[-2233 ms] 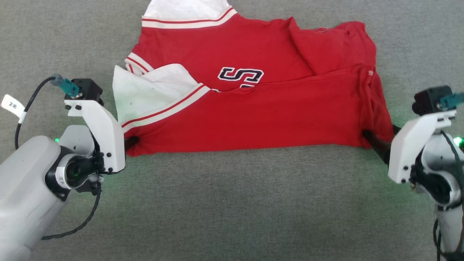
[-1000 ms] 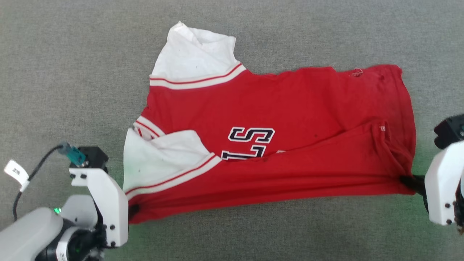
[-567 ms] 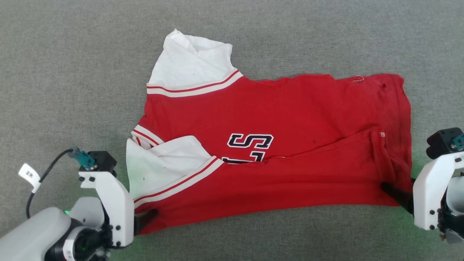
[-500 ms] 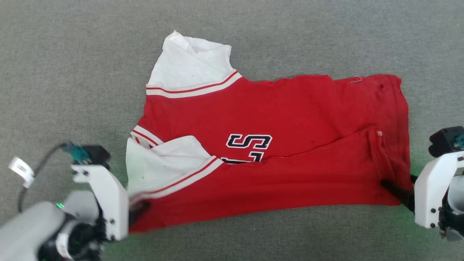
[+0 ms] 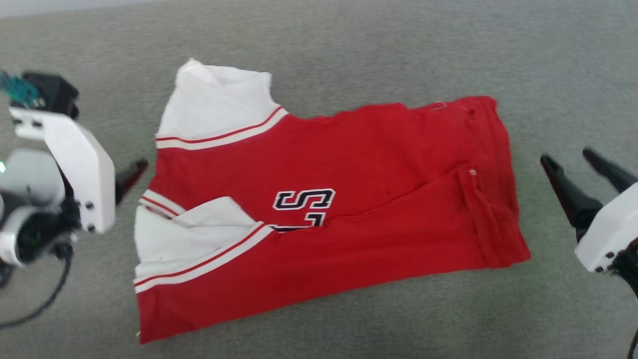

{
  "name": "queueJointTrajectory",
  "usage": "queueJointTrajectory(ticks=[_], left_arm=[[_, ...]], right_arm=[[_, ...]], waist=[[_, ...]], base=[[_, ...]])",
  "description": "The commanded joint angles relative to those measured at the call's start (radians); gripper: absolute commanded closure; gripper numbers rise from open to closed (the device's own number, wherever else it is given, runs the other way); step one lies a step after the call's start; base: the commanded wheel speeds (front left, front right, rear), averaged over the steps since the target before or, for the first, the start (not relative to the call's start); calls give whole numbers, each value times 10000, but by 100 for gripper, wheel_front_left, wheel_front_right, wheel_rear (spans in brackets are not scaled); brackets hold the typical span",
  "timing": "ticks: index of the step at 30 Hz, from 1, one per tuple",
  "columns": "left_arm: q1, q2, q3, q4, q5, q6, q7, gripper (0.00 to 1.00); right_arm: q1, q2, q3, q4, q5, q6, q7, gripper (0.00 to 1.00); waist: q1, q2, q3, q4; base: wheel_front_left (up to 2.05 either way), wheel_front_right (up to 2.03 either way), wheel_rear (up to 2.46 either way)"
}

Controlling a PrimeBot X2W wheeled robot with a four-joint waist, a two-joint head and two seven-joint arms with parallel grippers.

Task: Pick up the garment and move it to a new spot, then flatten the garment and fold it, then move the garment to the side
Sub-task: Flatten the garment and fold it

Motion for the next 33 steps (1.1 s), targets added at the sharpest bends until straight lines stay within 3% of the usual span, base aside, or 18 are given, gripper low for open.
queueJointTrajectory(ticks=[1, 8, 12, 20, 26, 27, 33], left_arm=[[-205, -40, -11, 135, 230, -170, -29, 0], [-1960, -856, -56, 1986, 900, -1634, -235, 0], [-2747, -1250, -226, 3277, 1162, -2168, -40, 0], [-3841, -1885, -717, 5902, 1681, -2711, 526, 0], [-3941, -2578, -1288, 7712, 1967, -3014, 992, 0], [-3875, -2695, -1382, 7977, 1886, -3063, 1201, 100], [-4325, -3392, -1518, 8695, 1819, -3294, 1494, 100]], right_arm=[[-133, 48, 74, -81, -116, 0, -301, 0], [-658, 509, 587, 196, -918, 0, -3039, 0], [-866, 789, 960, 622, -1101, -2, -3894, 0], [-1307, 952, 1703, 1365, -885, -2, -4319, 0], [-1825, 797, 2166, 1869, -668, -2, -4049, 0], [-1968, 777, 2232, 1994, -588, 0, -3937, 0], [-3240, 338, 2828, 3049, -176, 0, -2881, 0]], waist=[[0, 0, 81, -273], [0, 0, 519, -1151], [0, 0, 805, -1614], [0, 0, 1350, -2229], [0, 0, 1688, -2346], [0, 0, 1728, -2330], [0, 0, 1941, -2020]], base=[[0, 0, 0], [0, 0, 0], [0, 0, 0], [0, 0, 0], [0, 0, 0], [0, 0, 0], [0, 0, 0]])
